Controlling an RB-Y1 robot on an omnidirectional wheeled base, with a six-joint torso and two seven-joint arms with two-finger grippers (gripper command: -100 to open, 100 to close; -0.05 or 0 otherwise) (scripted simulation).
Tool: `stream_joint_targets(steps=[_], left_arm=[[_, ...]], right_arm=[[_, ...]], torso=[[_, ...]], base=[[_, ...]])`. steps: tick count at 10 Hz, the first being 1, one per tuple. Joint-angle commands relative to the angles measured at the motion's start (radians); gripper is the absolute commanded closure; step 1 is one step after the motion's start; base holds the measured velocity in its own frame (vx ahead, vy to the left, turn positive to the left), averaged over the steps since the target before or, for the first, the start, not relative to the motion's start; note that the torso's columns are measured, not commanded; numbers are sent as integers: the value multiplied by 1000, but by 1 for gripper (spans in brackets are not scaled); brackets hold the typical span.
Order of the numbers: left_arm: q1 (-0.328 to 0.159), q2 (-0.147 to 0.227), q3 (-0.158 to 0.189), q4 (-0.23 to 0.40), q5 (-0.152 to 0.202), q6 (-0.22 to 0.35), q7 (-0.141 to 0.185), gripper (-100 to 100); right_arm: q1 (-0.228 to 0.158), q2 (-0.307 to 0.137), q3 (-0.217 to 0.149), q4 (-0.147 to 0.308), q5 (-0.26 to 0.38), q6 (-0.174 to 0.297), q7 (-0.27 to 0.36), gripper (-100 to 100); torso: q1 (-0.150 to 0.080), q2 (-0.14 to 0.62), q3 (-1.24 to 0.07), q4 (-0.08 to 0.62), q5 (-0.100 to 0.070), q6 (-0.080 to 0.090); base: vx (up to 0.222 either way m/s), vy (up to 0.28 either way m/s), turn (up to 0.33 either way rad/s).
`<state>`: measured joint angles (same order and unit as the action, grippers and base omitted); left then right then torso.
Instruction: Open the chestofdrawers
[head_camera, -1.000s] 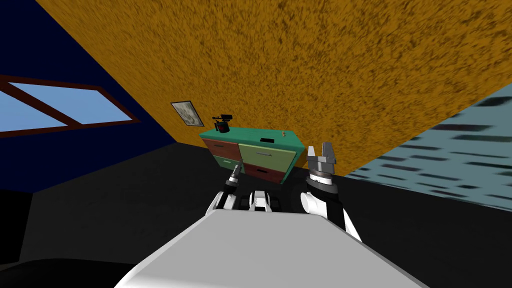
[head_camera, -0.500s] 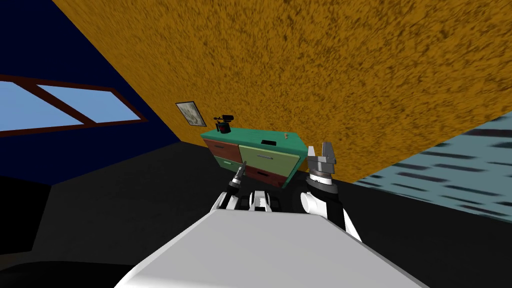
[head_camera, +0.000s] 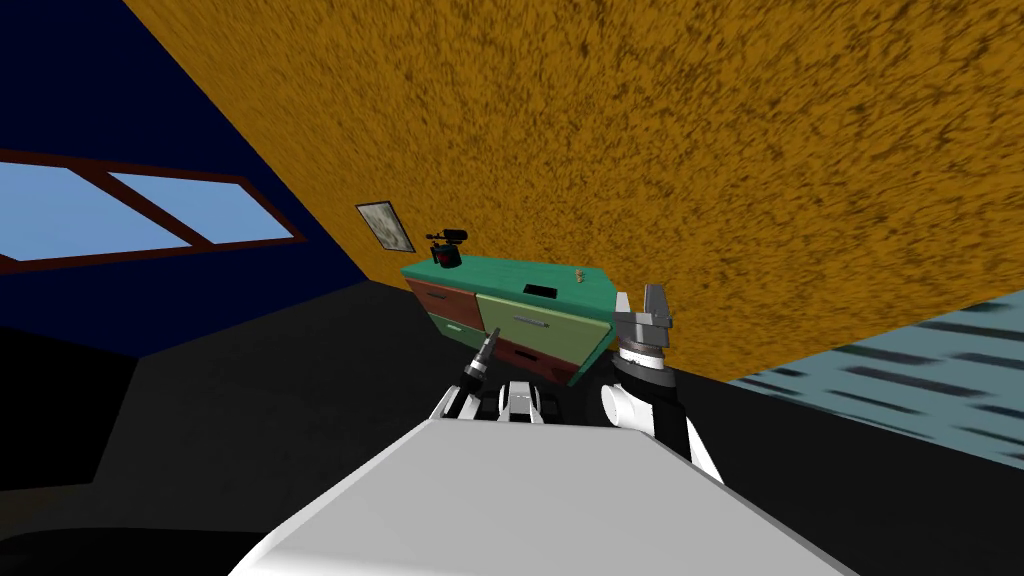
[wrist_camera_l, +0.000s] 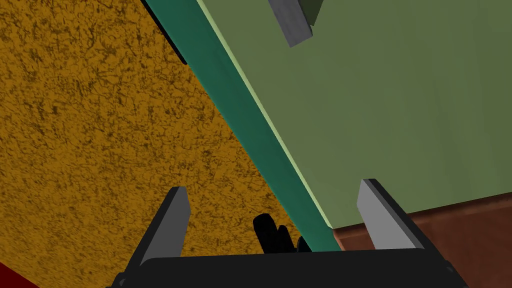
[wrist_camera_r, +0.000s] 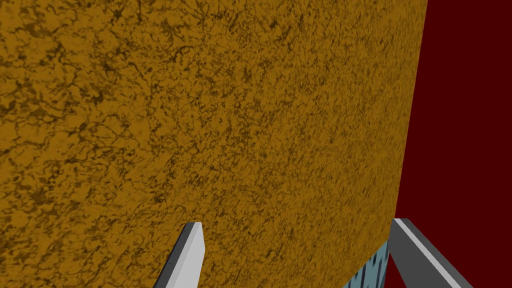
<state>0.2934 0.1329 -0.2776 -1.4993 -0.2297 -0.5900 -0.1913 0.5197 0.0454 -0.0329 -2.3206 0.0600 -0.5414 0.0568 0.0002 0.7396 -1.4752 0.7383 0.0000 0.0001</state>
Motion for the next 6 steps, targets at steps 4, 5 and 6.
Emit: stream_joint_targets(steps=[4, 5, 6], left_arm=[[-41, -15, -50, 138, -33, -29, -11, -100], [-49, -23, -60, 165, -40, -34, -14, -100], [-56, -34, -69, 190, -46, -39, -16, -100]], right_arm=[[0, 0, 0, 0, 0, 0, 0, 0], [0, 0, 0, 0, 0, 0, 0, 0], [0, 0, 0, 0, 0, 0, 0, 0]], torso=[[-1, -4, -2, -1, 0, 0], [2, 0, 0, 0, 0, 0], [2, 1, 1, 0, 1, 0]], base=[[129, -68, 95], [81, -29, 59], [98, -45, 104]])
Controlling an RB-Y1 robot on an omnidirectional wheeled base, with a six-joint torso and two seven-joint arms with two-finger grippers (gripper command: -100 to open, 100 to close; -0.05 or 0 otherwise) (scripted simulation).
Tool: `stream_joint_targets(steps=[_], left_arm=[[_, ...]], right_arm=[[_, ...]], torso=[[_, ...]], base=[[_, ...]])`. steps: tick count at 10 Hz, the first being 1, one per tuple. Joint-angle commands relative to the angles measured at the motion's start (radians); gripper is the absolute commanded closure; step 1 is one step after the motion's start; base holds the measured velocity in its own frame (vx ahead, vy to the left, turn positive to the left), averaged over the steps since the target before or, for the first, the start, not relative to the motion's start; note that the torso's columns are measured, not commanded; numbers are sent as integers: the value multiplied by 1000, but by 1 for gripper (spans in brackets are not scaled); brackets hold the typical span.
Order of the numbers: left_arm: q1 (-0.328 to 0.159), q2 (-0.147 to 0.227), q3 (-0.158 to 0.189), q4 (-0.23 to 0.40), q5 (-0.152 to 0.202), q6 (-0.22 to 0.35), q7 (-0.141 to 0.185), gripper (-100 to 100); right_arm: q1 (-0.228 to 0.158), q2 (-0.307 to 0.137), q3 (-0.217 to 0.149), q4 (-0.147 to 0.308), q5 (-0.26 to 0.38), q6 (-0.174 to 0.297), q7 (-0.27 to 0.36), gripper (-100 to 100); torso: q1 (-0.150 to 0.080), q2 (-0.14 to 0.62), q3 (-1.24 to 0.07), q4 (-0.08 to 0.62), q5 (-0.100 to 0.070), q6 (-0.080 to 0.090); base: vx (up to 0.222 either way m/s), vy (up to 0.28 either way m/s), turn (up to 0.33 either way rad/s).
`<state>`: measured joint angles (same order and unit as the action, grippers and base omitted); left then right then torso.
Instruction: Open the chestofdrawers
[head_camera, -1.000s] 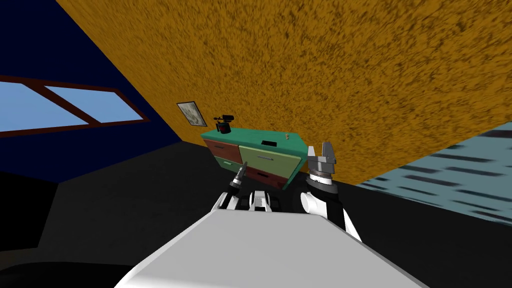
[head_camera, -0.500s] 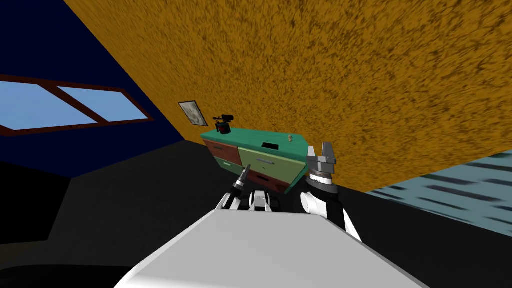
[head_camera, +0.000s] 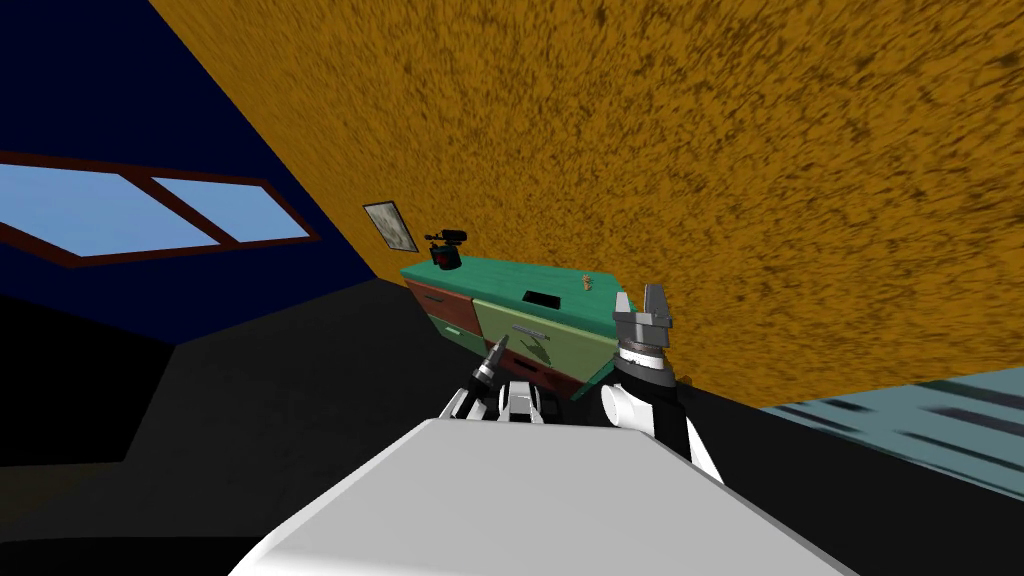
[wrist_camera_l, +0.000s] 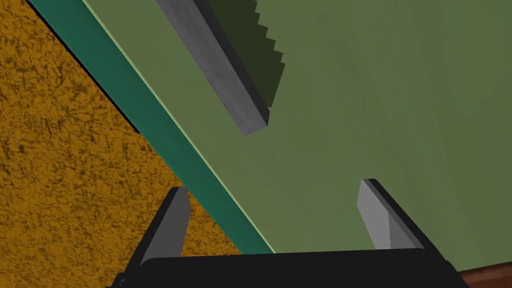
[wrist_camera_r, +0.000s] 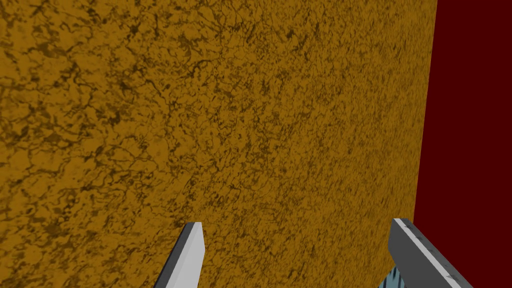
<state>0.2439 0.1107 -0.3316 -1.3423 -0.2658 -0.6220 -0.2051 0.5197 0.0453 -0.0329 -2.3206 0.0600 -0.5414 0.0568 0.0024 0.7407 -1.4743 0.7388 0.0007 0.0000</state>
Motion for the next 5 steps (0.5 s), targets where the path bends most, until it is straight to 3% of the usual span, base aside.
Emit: stream_joint_targets(steps=[1, 3, 5], left_arm=[[-13, -26, -23, 53, -15, -12, -4, -100], [-24, -73, -38, 92, -24, -19, -7, -100], [-36, -67, -33, 73, -23, 9, -6, -100]], right_arm=[[0, 0, 0, 0, 0, 0, 0, 0], [0, 0, 0, 0, 0, 0, 0, 0], [0, 0, 0, 0, 0, 0, 0, 0]], torso=[[-2, -1, -1, 0, -1, 0], [-2, -2, -2, -1, -1, 0], [-1, 1, 1, 0, 0, 0]], base=[[103, -47, 70], [41, -16, 27], [1, 4, -9]])
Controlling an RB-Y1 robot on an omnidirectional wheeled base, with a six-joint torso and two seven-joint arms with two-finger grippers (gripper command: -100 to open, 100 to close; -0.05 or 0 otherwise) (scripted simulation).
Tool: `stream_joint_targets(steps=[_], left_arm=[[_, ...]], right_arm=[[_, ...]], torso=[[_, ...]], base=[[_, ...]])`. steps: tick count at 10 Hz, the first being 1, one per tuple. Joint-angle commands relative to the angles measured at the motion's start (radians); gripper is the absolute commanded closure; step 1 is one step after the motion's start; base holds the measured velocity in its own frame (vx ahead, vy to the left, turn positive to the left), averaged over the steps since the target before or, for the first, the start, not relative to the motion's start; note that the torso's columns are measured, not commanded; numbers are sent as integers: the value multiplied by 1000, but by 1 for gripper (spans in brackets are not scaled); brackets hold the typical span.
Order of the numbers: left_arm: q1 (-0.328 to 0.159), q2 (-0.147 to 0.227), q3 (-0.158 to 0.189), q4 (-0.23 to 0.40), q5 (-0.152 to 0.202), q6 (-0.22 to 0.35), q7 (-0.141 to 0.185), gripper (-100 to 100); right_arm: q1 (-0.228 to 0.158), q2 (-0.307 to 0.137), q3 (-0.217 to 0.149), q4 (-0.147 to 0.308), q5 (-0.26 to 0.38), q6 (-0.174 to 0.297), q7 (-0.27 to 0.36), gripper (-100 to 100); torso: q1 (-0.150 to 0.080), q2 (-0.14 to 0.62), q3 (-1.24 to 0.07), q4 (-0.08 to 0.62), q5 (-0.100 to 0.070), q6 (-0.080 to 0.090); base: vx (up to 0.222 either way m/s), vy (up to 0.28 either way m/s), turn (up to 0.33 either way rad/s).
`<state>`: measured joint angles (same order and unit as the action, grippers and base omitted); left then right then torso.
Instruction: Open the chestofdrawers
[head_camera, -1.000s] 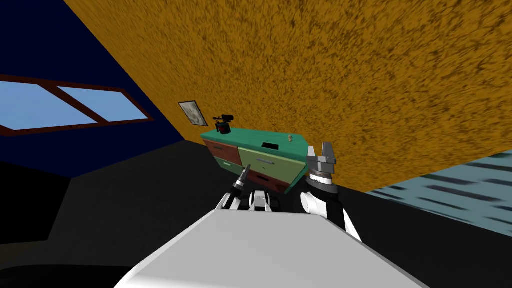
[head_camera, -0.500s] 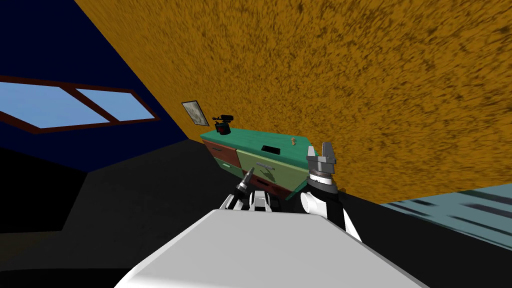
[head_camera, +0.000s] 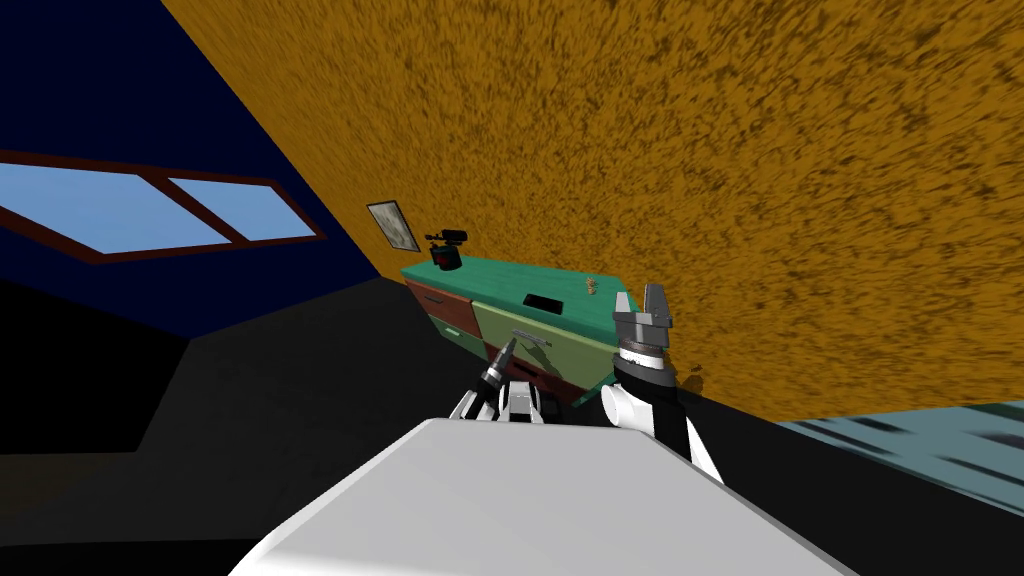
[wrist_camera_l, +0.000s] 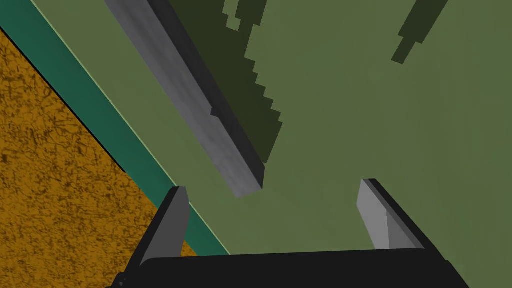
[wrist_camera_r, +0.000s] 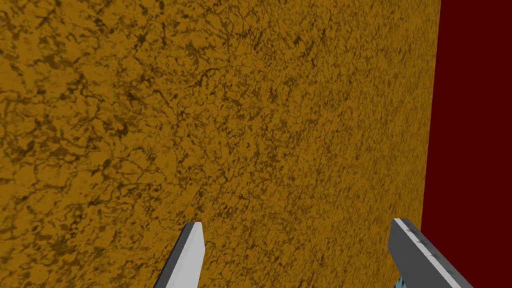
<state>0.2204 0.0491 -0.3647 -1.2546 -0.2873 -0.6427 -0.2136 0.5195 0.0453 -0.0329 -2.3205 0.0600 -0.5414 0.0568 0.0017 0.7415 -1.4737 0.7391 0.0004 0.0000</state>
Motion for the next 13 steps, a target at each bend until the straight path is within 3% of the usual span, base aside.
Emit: stream_joint_targets(steps=[1, 2, 8, 9, 13], left_arm=[[-7, -4, -1, -11, -1, 16, 1, -100], [-8, -4, -1, -13, -1, 22, 2, 100], [13, 4, -17, -54, -9, 40, 9, 100], [12, 40, -17, -57, -9, 44, 9, -100], [-13, 75, -14, -71, -5, 85, 15, -100]], right_arm=[[0, 0, 0, 0, 0, 0, 0, 0], [0, 0, 0, 0, 0, 0, 0, 0], [0, 0, 0, 0, 0, 0, 0, 0], [0, 0, 0, 0, 0, 0, 0, 0], [0, 0, 0, 0, 0, 0, 0, 0]], torso=[[-1, -2, -2, -1, 0, 0], [-2, -3, -2, -1, 0, 0], [-2, -3, -2, -1, 0, 0], [-4, -8, -5, -2, -1, 0], [-4, -8, -5, -2, -1, 0]], base=[[-2, 6, -10], [0, 0, 0], [-135, 61, 15], [-6, 1, -8], [116, -56, -17]])
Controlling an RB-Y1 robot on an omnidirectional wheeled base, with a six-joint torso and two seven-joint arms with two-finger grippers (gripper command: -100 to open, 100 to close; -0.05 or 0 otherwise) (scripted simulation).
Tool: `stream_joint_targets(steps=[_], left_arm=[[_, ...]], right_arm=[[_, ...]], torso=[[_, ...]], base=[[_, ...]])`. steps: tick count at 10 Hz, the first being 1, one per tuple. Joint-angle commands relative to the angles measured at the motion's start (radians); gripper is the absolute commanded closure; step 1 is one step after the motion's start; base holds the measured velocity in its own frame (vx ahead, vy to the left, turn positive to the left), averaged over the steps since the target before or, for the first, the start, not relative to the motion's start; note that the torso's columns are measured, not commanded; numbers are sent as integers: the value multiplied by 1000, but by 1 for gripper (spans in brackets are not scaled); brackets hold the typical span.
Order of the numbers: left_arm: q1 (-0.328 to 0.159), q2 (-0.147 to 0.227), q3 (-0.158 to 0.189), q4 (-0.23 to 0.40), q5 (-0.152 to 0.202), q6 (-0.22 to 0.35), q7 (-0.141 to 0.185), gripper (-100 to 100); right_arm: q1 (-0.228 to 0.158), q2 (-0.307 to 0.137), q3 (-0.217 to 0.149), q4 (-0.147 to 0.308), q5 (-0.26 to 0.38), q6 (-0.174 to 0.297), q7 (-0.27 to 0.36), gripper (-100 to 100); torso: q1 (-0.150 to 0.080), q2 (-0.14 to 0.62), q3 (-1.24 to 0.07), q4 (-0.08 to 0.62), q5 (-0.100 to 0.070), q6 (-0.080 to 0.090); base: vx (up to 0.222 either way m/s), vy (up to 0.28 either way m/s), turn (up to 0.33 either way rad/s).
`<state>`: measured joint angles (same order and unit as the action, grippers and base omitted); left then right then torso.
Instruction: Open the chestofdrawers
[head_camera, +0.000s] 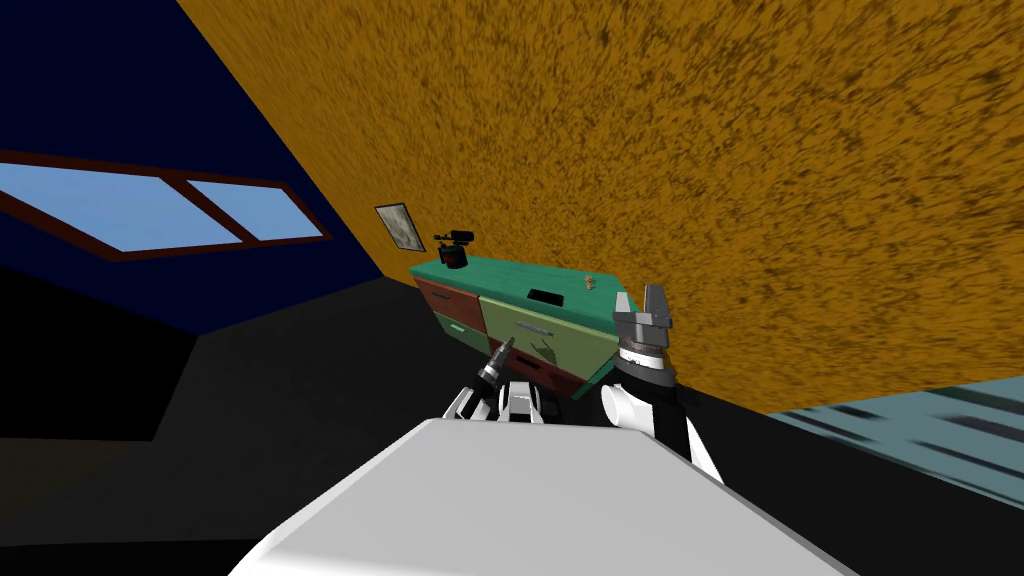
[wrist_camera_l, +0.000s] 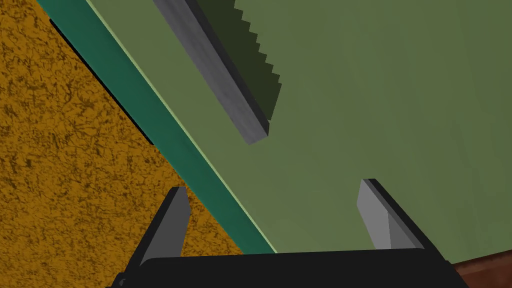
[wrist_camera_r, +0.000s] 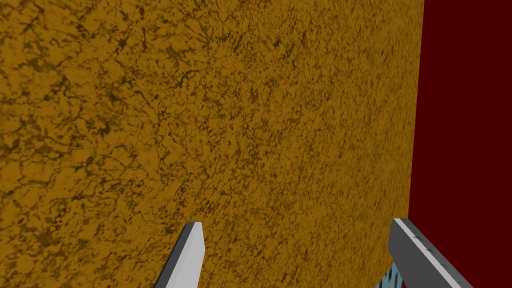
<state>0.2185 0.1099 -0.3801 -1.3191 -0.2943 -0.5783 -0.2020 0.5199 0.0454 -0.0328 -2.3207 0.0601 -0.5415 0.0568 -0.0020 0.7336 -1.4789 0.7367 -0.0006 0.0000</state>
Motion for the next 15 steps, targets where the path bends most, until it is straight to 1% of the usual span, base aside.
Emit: stream_joint_targets(steps=[1, 2, 4, 5, 6, 7, 8, 10, 13, 14, 15], left_arm=[[-21, -19, 5, -4, 5, 37, 6, -100], [-24, -47, 6, -4, 5, 41, 7, -100], [-25, -85, 6, -3, 6, 44, 7, -100], [-28, -69, 8, 0, 7, 42, 9, -100], [-41, -77, 7, -15, 5, 72, 11, -100], [-36, -73, 8, -7, 6, 55, 11, -100], [-37, -74, 8, -8, 6, 59, 11, 100], [-29, -71, 1, -25, 3, 67, 14, 100], [-16, -66, -11, -50, -1, 79, 18, 100], [-18, -68, -8, -44, 0, 76, 16, 100], [-18, -35, -8, -45, -1, 75, 16, -100]], right_arm=[[0, 0, 0, 0, 0, 0, 0, 0], [0, 0, 0, 0, 0, 0, 0, 0], [0, 0, 0, 0, 0, 0, 0, 0], [0, 0, 0, 0, 0, 0, 0, 0], [0, 0, 0, 0, 0, 0, 0, 0], [0, 0, 0, 0, 0, 0, 0, 0], [0, 0, 0, 0, 0, 0, 0, 0], [-1, 0, 0, 0, 0, 0, 0, 0], [-1, 0, 0, 0, 0, 0, 0, 0], [-1, 0, 0, 0, 0, 0, 0, 0], [-1, 0, 0, 0, 0, 0, 0, 0]], torso=[[1, 3, 2, 1, 0, 0], [2, 4, 3, 1, 0, 0], [4, 11, 7, 3, 1, 0], [5, 11, 7, 3, 1, 0], [4, 8, 5, 2, 1, 0], [3, 4, 3, 1, 1, 0], [2, 4, 2, 1, 1, 0], [3, 8, 5, 2, 1, 0], [3, 8, 5, 2, 1, 0], [2, 6, 4, 2, 1, 0], [-1, -1, 0, 0, 0, 0]], base=[[179, -80, -20], [124, -65, -10], [24, -16, -1], [0, 0, 0], [14, 6, -28], [-1, 9, -15], [0, 0, 0], [-119, 46, 20], [-188, 79, 16], [-97, 33, 0], [-16, 3, -5]])
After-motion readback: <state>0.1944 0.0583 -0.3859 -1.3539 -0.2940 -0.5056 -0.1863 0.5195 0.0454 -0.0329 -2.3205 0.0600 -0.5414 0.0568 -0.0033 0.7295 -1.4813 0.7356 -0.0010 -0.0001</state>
